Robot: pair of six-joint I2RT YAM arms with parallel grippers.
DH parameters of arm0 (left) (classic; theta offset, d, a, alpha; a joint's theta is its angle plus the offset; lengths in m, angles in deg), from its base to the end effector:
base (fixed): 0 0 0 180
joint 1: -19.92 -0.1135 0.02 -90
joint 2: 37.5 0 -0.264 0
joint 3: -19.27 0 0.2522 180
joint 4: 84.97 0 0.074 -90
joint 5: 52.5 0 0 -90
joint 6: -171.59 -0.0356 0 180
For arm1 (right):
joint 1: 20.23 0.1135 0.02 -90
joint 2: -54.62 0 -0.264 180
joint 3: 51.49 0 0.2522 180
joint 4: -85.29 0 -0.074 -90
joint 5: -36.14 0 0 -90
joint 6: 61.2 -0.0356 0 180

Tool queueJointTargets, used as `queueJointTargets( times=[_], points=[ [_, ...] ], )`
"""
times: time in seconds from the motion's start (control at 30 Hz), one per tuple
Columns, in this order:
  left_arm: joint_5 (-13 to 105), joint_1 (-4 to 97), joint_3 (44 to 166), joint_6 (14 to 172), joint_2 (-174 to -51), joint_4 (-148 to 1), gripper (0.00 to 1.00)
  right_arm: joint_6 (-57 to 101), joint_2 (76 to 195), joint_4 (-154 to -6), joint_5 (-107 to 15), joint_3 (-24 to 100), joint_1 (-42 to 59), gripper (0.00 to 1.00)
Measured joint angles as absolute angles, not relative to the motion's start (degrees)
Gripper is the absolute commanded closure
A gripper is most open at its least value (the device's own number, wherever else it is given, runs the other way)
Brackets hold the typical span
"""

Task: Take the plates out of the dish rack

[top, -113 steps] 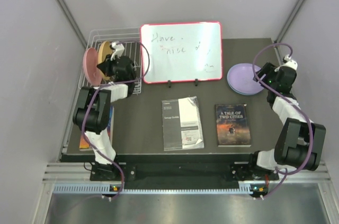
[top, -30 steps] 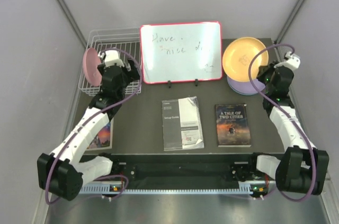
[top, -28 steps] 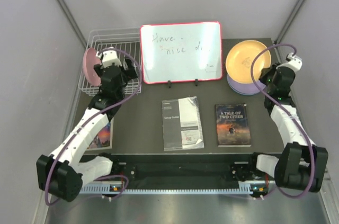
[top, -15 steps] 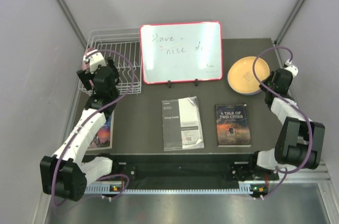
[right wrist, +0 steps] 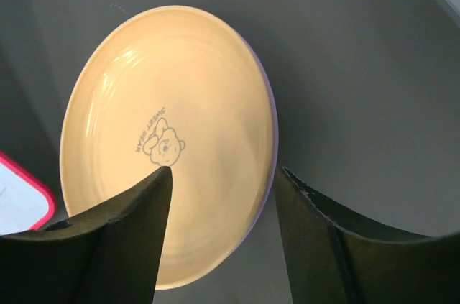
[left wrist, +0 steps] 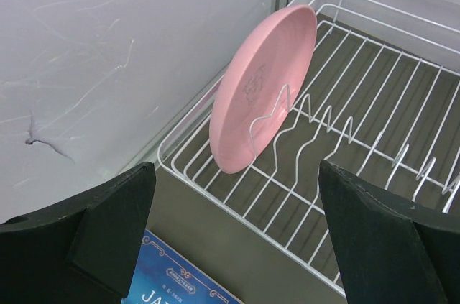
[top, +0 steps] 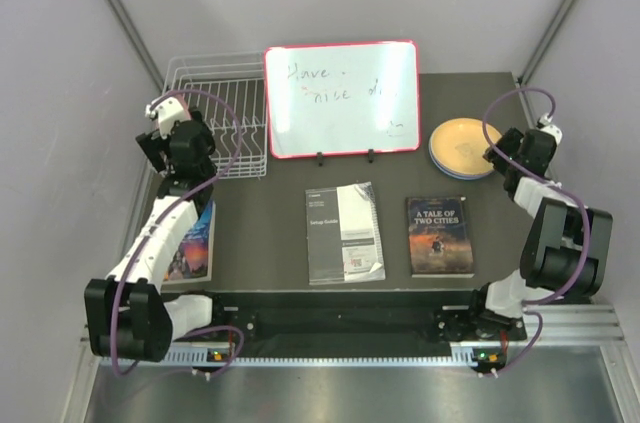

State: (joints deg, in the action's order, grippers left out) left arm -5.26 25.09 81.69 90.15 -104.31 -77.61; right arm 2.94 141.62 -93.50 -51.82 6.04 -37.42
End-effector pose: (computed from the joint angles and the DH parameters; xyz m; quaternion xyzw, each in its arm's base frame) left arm 0.2666 0.0001 0.3165 -0.2513 0.7153 0.2105 0.6172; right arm 0.3061 -0.0934 0.1972 0.3106 0.8115 0.0528 0.4922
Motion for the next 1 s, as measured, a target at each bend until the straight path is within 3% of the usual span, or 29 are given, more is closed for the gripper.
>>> queueJointTargets(
  times=[0.1, 0.53, 0.67, 0.8, 1.0],
  points=[
    [-4.9, 24.8, 81.7, 90.5, -105.0, -77.6, 0.01, 3.2, 141.9, -93.8, -49.8, 6.3, -37.4, 0.26],
    [-8.7, 21.5, 83.2, 87.1, -109.7, -83.9, 0.02, 7.3, 131.6, -90.3, -51.8, 6.6, -37.3, 0.22],
    [-9.5, 19.1, 83.4, 84.7, -112.5, -88.7, 0.06, 7.1, 134.5, -90.8, -49.3, 6.5, -37.3, 0.22],
    [-8.9, 15.4, 84.9, 84.2, -116.6, -91.8, 0.19, 6.6, 135.0, -90.9, -47.8, 5.8, -37.3, 0.22],
    [-6.9, 13.0, 87.4, 83.2, -123.1, -94.7, 0.21, 6.1, 136.9, -92.0, -45.0, 5.8, -37.3, 0.22]
  ],
)
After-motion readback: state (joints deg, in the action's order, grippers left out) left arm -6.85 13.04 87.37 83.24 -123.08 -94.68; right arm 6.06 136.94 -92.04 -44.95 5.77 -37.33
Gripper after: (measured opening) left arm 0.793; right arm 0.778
